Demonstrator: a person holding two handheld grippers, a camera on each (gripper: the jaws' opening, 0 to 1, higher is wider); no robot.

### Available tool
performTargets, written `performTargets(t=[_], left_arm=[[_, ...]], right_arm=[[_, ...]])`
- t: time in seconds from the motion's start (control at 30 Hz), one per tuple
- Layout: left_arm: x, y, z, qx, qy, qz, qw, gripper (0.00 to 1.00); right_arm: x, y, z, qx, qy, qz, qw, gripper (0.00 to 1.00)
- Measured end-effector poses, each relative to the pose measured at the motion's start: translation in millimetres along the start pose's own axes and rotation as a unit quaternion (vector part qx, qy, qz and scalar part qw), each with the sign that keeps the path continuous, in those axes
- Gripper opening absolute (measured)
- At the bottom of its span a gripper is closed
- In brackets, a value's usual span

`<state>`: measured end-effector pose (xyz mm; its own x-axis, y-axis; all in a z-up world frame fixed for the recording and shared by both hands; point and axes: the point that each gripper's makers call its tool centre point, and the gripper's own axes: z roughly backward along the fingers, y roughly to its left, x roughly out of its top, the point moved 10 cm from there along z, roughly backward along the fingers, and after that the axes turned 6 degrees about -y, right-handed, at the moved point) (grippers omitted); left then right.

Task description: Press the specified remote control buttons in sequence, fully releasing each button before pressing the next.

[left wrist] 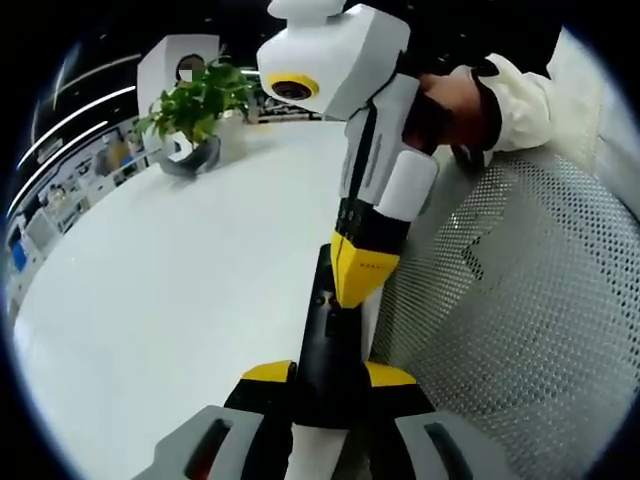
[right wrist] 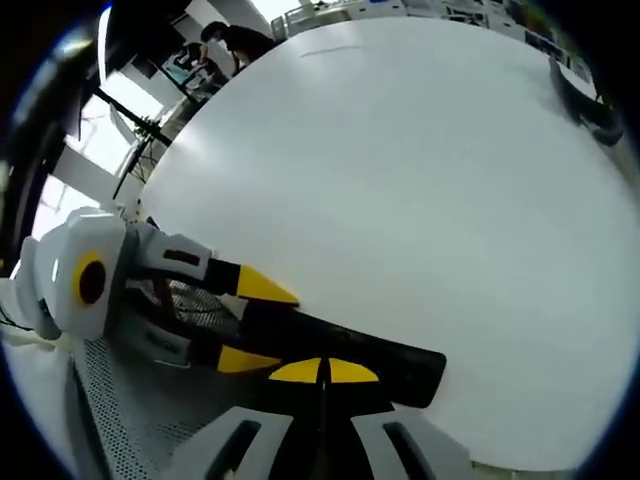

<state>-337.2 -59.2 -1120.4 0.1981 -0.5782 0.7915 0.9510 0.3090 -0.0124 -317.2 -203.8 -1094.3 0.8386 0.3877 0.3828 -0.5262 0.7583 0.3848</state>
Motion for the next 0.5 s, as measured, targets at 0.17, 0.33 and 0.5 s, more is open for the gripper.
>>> performTargets(t=[0.17,0.33,0.5], left_arm=[[-0.4,0.6,0.0,0.0,0.0,-0.001,1.0,0.25],[-0.3,0.4,-0.1,-0.001,0.0,-0.004,1.0,0.25],[-0.3,0.2,-0.3,-0.002,0.0,-0.008,1.0,0.25]], right_arm=[[-0.8,-0.6,-0.2,-0.001,0.001,0.001,1.0,0.0],[-1.5,-0.1,-0.6,-0.001,0.006,0.003,1.0,0.0],[-3.2,0.1,-1.9,0.005,0.018,-0.002,0.9998,0.0]])
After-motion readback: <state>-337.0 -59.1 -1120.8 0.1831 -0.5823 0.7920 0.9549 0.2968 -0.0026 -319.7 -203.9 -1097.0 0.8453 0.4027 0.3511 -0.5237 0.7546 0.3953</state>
